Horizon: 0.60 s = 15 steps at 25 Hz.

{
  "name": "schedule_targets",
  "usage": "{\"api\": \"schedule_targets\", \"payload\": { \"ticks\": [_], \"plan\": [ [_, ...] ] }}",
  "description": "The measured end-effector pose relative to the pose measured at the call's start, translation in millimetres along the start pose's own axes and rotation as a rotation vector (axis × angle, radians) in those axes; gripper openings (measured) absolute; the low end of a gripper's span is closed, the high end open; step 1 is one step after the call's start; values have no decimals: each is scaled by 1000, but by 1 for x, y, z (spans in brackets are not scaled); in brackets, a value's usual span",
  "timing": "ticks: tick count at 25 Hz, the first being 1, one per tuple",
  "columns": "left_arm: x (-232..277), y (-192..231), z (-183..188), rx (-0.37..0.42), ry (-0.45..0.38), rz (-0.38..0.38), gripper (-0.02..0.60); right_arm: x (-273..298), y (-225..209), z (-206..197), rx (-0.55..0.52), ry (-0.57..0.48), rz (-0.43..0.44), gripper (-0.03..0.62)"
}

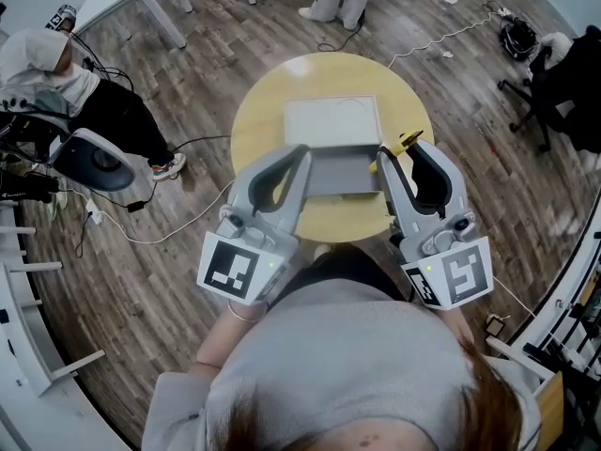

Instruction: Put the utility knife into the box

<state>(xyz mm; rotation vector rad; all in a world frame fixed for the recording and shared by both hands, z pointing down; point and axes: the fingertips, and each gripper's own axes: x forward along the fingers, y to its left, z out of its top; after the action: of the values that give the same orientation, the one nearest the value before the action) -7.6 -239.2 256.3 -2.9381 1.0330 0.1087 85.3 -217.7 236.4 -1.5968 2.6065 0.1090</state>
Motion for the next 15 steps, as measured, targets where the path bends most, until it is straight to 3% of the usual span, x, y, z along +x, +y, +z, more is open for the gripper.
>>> {"api": "schedule_targets", "payload": {
  "ticks": [9,15],
  "plan": [
    [-1,-9,-6,-23,-9,29,-3,-5,1,-9,-4,24,49,120],
    [-38,-15,-15,-4,-18,64,-3,-16,31,-25,-33,42,98,120]
  ]
}}
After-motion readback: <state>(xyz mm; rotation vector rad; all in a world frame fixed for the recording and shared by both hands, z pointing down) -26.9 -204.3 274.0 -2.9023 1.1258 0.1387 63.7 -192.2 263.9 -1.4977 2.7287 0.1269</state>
